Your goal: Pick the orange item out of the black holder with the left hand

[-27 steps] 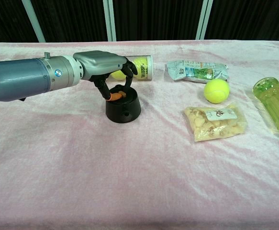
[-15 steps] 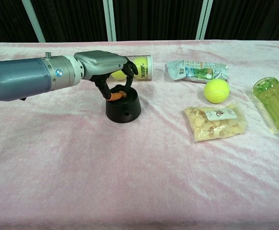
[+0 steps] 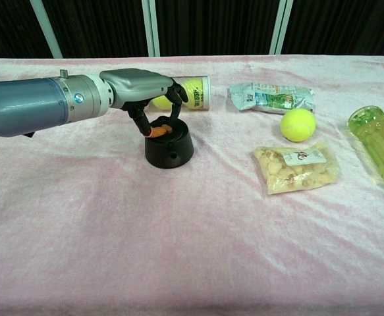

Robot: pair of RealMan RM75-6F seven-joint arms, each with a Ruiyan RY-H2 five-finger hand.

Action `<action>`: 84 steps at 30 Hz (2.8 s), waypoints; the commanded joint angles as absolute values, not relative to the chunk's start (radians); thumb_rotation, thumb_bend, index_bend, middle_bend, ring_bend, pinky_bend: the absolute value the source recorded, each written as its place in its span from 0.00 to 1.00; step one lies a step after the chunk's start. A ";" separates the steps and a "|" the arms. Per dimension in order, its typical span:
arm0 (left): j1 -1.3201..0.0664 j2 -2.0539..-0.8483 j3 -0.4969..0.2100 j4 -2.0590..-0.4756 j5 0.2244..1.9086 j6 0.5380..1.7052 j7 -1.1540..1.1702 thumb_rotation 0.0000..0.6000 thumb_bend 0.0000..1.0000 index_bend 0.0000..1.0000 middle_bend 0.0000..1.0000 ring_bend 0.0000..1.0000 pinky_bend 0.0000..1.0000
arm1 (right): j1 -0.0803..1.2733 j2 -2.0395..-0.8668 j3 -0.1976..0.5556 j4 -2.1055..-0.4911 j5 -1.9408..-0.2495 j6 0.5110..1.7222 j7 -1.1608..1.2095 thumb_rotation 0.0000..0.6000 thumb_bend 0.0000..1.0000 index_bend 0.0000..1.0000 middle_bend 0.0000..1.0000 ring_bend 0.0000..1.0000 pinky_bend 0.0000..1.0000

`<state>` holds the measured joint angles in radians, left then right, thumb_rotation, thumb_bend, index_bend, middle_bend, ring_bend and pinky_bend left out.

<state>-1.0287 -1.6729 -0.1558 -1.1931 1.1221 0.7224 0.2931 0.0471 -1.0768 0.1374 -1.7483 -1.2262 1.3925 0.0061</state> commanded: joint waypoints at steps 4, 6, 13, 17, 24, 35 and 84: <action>-1.031 -1.676 -0.154 -1.190 1.121 0.717 0.298 1.00 0.45 0.58 0.13 0.00 0.00 | 0.047 -1.077 0.138 -1.748 -1.225 1.393 0.007 1.00 0.15 0.22 0.17 0.22 0.18; -1.030 -1.677 -0.155 -1.189 1.120 0.718 0.297 1.00 0.45 0.58 0.13 0.00 0.00 | 0.047 -1.076 0.138 -1.748 -1.224 1.392 0.007 1.00 0.15 0.22 0.17 0.22 0.18; -1.029 -1.675 -0.155 -1.190 1.117 0.719 0.305 1.00 0.45 0.58 0.13 0.00 0.00 | 0.047 -1.076 0.138 -1.748 -1.226 1.392 0.009 1.00 0.15 0.22 0.17 0.22 0.18; -1.029 -1.674 -0.159 -1.195 1.116 0.720 0.302 1.00 0.45 0.58 0.13 0.00 0.00 | 0.047 -1.076 0.138 -1.748 -1.227 1.392 0.010 1.00 0.15 0.22 0.17 0.22 0.18; -1.026 -1.662 -0.175 -1.219 1.124 0.736 0.281 1.00 0.45 0.58 0.13 0.00 0.00 | 0.046 -1.075 0.138 -1.748 -1.226 1.393 0.012 1.00 0.15 0.22 0.17 0.22 0.18; -0.995 -1.538 -0.239 -1.375 1.155 0.821 0.209 1.00 0.45 0.58 0.14 0.00 0.00 | 0.046 -1.077 0.137 -1.749 -1.228 1.394 0.009 1.00 0.15 0.22 0.17 0.22 0.18; -0.795 -1.330 -0.219 -1.449 1.161 0.894 0.092 1.00 0.04 0.18 0.00 0.00 0.00 | 0.045 -1.077 0.142 -1.749 -1.222 1.394 0.020 1.00 0.15 0.22 0.17 0.22 0.18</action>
